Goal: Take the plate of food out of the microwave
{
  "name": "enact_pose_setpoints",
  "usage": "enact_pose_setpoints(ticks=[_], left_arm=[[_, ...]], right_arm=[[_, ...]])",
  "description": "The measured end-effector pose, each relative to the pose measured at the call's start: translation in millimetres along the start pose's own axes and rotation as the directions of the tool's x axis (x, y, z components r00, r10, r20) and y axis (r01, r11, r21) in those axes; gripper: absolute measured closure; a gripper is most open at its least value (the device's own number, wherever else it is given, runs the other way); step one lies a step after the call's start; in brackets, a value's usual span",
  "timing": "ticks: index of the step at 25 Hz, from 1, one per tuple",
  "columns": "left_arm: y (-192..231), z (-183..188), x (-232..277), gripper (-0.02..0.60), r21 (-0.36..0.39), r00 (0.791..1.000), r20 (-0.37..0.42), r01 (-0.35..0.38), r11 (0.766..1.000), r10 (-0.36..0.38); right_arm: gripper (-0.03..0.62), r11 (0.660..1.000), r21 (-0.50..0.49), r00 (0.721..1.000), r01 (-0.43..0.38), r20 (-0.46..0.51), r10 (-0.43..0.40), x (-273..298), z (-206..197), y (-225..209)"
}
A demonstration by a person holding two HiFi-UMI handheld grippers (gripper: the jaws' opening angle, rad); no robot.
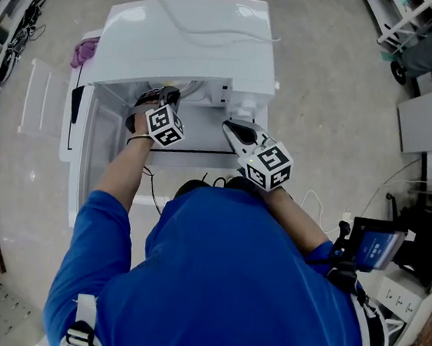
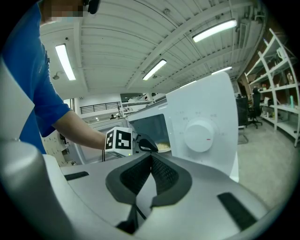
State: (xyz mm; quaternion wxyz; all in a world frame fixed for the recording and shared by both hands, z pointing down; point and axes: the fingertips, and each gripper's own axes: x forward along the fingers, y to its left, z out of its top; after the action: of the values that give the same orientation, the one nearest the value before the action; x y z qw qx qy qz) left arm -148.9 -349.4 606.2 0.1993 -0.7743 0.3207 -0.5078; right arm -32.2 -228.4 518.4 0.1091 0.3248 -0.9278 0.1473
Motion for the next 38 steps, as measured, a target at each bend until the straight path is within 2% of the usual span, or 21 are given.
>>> enact_pose_setpoints(ticks=[12, 38], left_arm=[[-8.6, -4.8, -17.7, 0.554, -0.058, 1.000, 0.026, -0.003, 0.998, 0.005], [-20.6, -14.5, -50.0, 0.566, -0.115, 0.999, 0.026, -0.033, 0.993, 0.036]], right_arm=[[0.591, 1.000, 0.017, 1.000, -0.015, -0.022, 0.015, 7.2, -12.8, 5.9], [0.591, 0.999, 0.028, 0.999, -0.038, -0.024, 0.039, 0.9, -18.5, 21.8]])
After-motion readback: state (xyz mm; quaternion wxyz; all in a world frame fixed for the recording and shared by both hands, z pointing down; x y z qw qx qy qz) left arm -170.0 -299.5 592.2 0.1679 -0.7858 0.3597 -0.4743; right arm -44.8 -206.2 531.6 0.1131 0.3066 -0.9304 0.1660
